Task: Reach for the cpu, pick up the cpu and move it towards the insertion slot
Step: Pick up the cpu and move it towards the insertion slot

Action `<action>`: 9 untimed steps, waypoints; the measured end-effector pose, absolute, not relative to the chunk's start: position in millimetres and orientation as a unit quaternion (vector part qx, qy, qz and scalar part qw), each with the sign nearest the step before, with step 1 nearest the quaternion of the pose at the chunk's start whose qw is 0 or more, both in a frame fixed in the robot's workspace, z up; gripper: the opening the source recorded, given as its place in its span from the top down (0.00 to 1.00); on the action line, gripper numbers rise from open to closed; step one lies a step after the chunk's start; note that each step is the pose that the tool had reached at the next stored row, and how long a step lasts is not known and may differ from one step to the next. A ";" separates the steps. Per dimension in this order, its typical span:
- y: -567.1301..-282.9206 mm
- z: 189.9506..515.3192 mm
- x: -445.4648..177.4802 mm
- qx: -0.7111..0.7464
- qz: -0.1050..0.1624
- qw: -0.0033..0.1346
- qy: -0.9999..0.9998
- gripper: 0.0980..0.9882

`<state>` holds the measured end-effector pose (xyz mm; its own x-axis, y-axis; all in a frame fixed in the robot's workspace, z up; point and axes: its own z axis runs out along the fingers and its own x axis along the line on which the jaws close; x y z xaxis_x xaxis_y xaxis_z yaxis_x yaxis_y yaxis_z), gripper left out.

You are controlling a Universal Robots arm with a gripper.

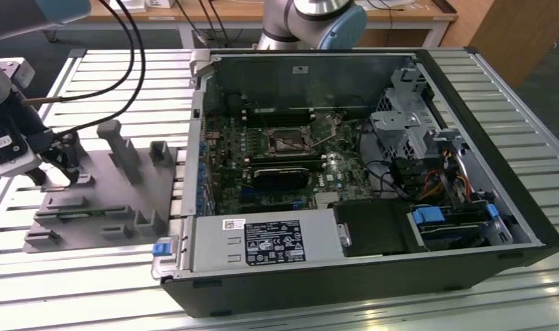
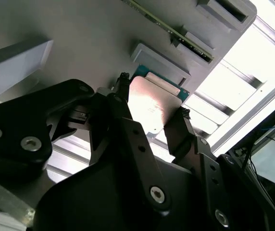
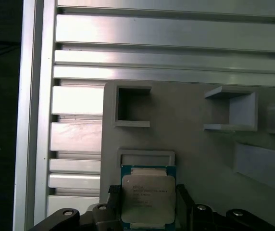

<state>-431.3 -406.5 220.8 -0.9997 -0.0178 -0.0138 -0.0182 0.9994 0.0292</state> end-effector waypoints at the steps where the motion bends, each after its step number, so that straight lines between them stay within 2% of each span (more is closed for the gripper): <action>1: -406.5 222.0 -431.3 -0.009 0.015 0.007 1.000 0.50; 9: -406.5 231.9 -431.3 -0.009 0.015 0.007 1.000 0.50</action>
